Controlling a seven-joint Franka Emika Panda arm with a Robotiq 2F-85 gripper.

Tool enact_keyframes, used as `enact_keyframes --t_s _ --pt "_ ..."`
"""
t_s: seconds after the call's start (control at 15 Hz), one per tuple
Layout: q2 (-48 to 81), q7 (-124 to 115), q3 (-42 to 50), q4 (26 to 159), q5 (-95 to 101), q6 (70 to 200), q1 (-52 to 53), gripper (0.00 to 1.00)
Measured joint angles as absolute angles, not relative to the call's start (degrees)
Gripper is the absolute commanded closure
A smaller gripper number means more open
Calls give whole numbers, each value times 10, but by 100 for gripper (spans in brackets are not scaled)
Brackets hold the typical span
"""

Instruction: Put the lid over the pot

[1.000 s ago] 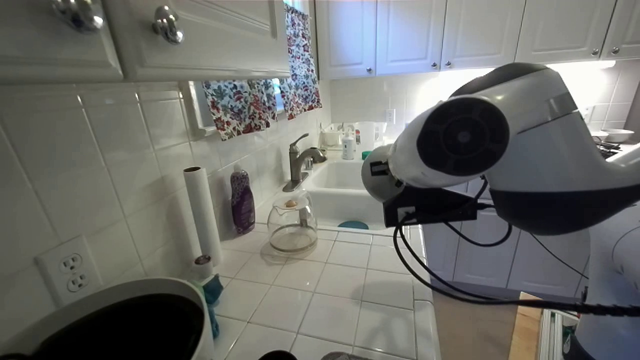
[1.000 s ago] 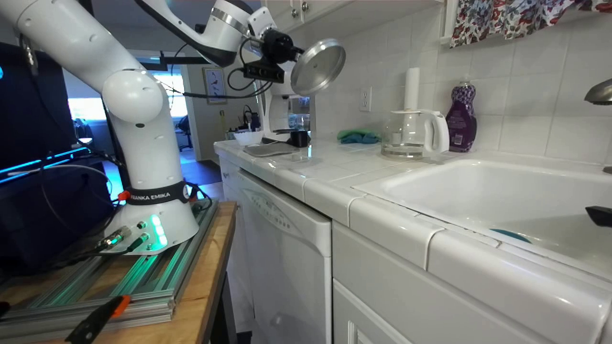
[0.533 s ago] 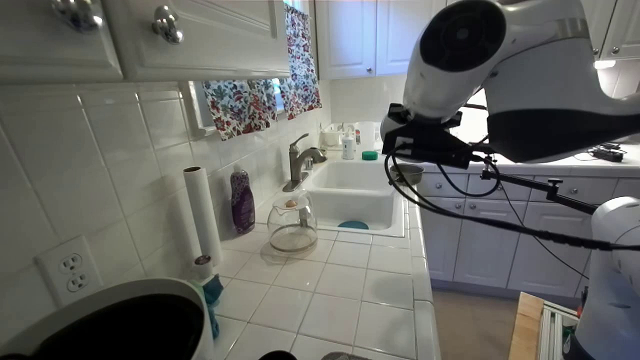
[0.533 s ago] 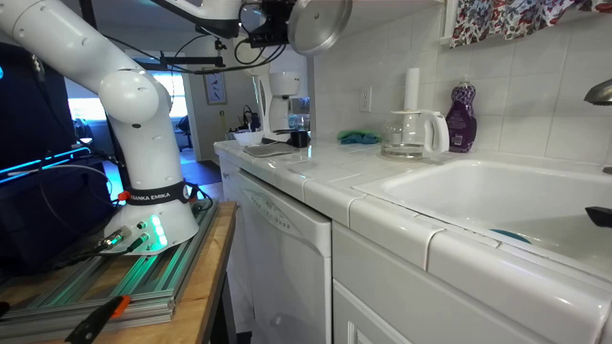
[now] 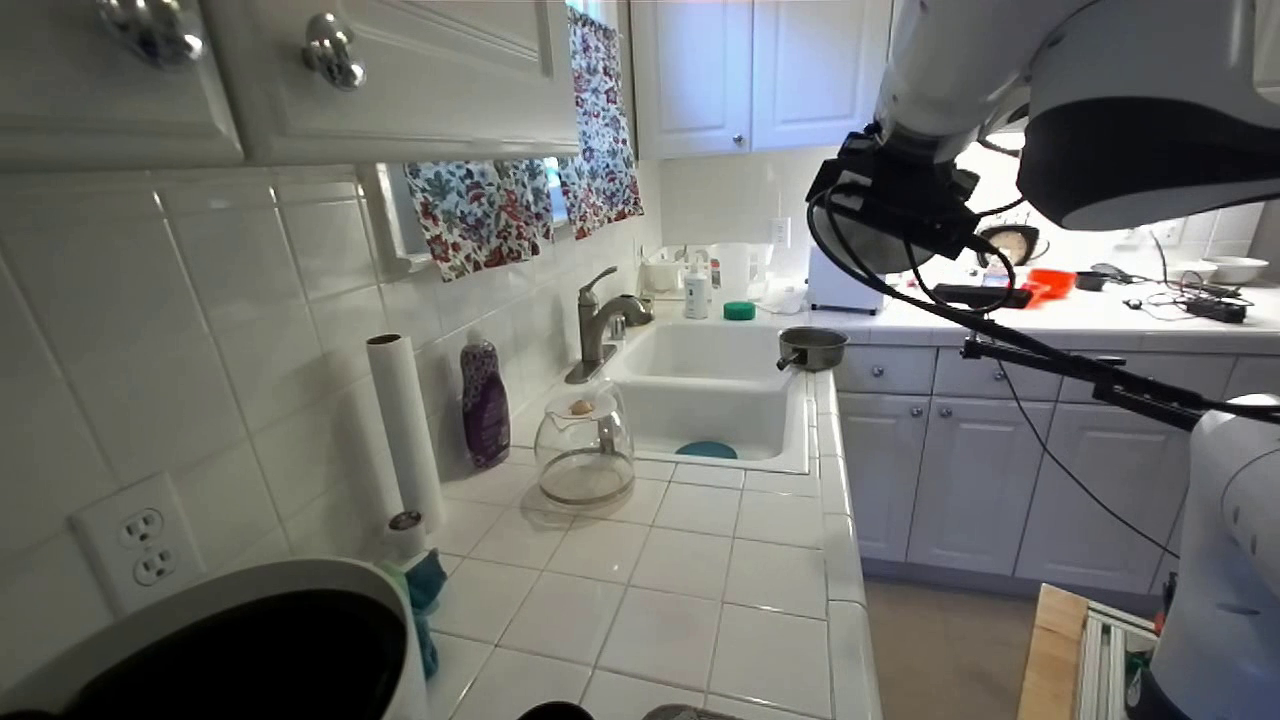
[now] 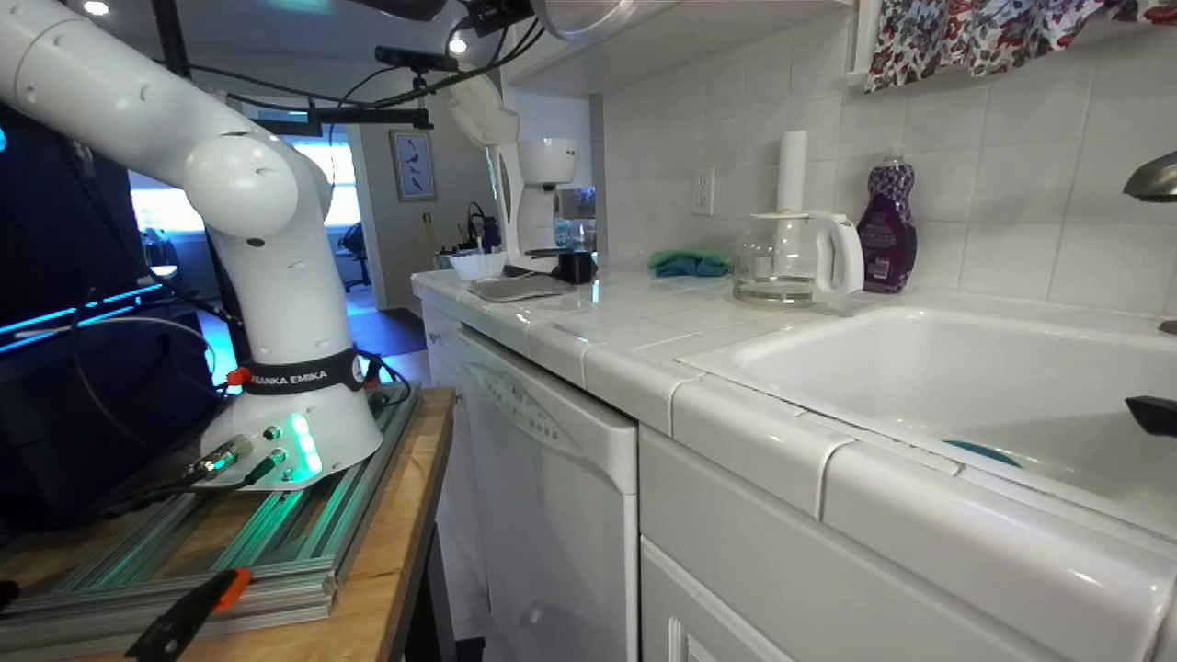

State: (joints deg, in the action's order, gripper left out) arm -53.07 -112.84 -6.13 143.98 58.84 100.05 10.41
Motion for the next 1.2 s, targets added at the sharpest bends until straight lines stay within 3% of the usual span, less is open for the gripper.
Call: enact_keyframes --t_s 0.6,0.67,1.2 --pt "-531 -1128 -61 1439 588 1003 104 74" --pt "-531 -1128 -61 1439 588 1003 104 94" --pt "-526 -1128 -66 1422 589 1009 83 94"
